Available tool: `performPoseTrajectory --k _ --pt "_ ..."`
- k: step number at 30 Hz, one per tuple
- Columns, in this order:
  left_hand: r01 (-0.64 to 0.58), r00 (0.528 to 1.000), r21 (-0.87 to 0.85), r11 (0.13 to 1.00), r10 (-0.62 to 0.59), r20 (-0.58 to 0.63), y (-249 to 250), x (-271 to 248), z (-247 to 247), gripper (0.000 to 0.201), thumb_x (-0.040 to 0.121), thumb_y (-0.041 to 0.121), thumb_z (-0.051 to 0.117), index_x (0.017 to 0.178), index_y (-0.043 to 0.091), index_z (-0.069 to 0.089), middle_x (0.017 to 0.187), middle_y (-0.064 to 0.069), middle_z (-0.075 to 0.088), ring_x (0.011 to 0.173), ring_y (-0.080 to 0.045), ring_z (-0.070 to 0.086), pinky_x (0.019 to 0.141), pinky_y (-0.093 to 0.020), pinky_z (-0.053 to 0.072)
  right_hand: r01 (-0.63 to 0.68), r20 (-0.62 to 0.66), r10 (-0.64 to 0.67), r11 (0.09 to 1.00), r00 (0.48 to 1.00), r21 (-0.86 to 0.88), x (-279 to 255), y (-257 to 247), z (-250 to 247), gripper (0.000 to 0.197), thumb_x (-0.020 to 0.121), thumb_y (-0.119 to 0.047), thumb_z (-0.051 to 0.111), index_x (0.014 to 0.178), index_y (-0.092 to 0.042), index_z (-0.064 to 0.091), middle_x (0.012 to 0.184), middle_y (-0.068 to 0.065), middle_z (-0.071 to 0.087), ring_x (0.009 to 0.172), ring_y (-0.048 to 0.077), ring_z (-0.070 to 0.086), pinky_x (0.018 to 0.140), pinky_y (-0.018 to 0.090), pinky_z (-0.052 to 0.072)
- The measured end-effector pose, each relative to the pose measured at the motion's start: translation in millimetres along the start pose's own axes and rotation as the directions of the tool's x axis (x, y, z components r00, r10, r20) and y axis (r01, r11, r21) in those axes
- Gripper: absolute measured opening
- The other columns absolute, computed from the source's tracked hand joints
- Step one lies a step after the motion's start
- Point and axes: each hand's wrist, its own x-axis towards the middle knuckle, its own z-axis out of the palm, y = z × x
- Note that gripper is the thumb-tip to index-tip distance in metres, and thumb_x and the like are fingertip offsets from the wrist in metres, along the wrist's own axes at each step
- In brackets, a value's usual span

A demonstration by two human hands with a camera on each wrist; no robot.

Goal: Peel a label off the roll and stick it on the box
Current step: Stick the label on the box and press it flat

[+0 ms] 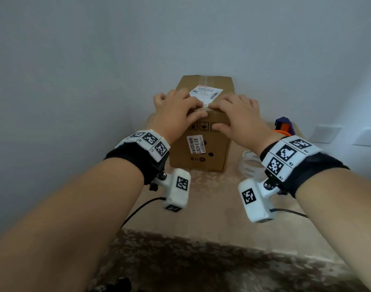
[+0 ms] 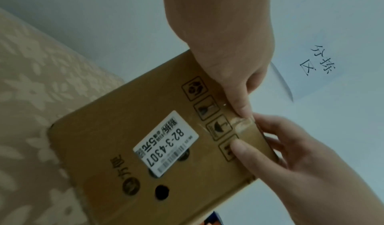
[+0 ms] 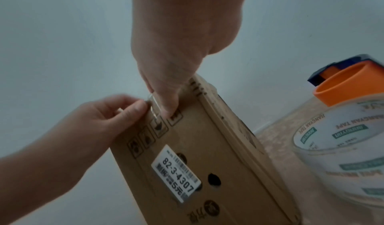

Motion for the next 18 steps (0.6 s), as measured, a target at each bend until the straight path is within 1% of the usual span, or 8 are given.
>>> performPoseTrajectory --k 2,5,7,9,11,14,16,18 --pt "0.017 0.999 -0.123 0.992 -0.013 0.031 -7.1 2.8 2.1 0.039 0.085 0.058 0.049 0.111 0.034 0.066 0.108 0.006 0.057 0.109 -0.019 0.046 0.088 -0.033 0.020 -0.041 0.030 0.039 0.998 0.999 0.047 -1.7 4.9 -4.4 0.043 0.084 -0.034 0.061 0.126 -0.036 0.051 0.128 -0.003 0.051 0.120 0.023 0.041 0.100 0.043 0.025" --pt "0.024 0.998 -0.252 0.968 -0.010 0.058 -16.2 2.9 0.7 0.031 0.090 0.046 0.051 0.114 0.033 0.066 0.105 0.009 0.057 0.109 -0.016 0.046 0.088 -0.032 0.019 -0.114 0.024 0.112 0.987 0.993 0.111 -6.0 9.4 -9.4 0.038 0.087 -0.036 0.058 0.124 -0.043 0.053 0.127 -0.004 0.053 0.119 0.024 0.040 0.097 0.042 0.026" --pt "0.025 0.997 -0.302 0.953 0.000 0.083 -17.7 3.4 -3.4 0.027 0.091 0.040 0.052 0.114 0.034 0.066 0.103 0.011 0.056 0.108 -0.013 0.047 0.089 -0.032 0.019 -0.140 0.040 0.136 0.982 0.990 0.127 -7.7 10.3 -11.7 0.037 0.088 -0.035 0.057 0.125 -0.042 0.053 0.128 -0.002 0.052 0.119 0.025 0.039 0.097 0.041 0.029" --pt "0.039 0.993 -0.310 0.950 -0.002 0.119 -18.1 2.6 -7.6 0.027 0.093 0.037 0.051 0.116 0.036 0.064 0.111 0.010 0.057 0.113 -0.013 0.046 0.094 -0.033 0.020 -0.171 0.077 0.160 0.970 0.984 0.171 -7.9 9.0 -12.5 0.038 0.090 -0.028 0.056 0.127 -0.038 0.053 0.134 0.004 0.047 0.123 0.027 0.036 0.103 0.043 0.033" --pt "0.067 0.986 -0.267 0.961 -0.023 0.164 -16.0 0.2 -12.2 0.029 0.095 0.036 0.047 0.122 0.038 0.060 0.121 0.009 0.054 0.119 -0.014 0.043 0.099 -0.036 0.021 -0.222 0.127 0.195 0.941 0.973 0.256 -7.5 6.3 -14.5 0.039 0.092 -0.022 0.054 0.129 -0.034 0.052 0.141 0.008 0.038 0.128 0.029 0.035 0.110 0.045 0.033" --pt "0.054 0.974 -0.076 0.996 -0.036 0.222 -0.8 -0.8 -19.4 0.038 0.095 0.044 0.042 0.132 0.037 0.050 0.130 0.003 0.052 0.122 -0.019 0.044 0.102 -0.042 0.025 -0.260 0.193 0.208 0.917 0.959 0.304 -4.4 2.2 -17.9 0.040 0.093 -0.019 0.051 0.132 -0.027 0.050 0.144 0.013 0.034 0.129 0.031 0.041 0.112 0.044 0.034" --pt "0.009 0.976 0.048 0.999 -0.019 0.217 17.2 2.1 -22.9 0.044 0.093 0.050 0.041 0.135 0.036 0.046 0.122 -0.001 0.056 0.114 -0.021 0.050 0.099 -0.041 0.028 -0.257 0.205 0.200 0.918 0.958 0.303 -2.9 -2.2 -21.8 0.038 0.094 -0.018 0.050 0.131 -0.024 0.052 0.143 0.016 0.038 0.130 0.032 0.041 0.113 0.043 0.032" --pt "-0.039 0.983 0.167 0.985 0.008 0.183 34.7 3.6 -22.4 0.040 0.093 0.051 0.041 0.130 0.040 0.050 0.110 -0.003 0.055 0.106 -0.023 0.050 0.094 -0.041 0.030 -0.256 0.192 0.202 0.914 0.960 0.316 -3.6 -6.0 -25.4 0.035 0.094 -0.016 0.049 0.129 -0.021 0.055 0.140 0.018 0.044 0.132 0.031 0.039 0.113 0.039 0.030"
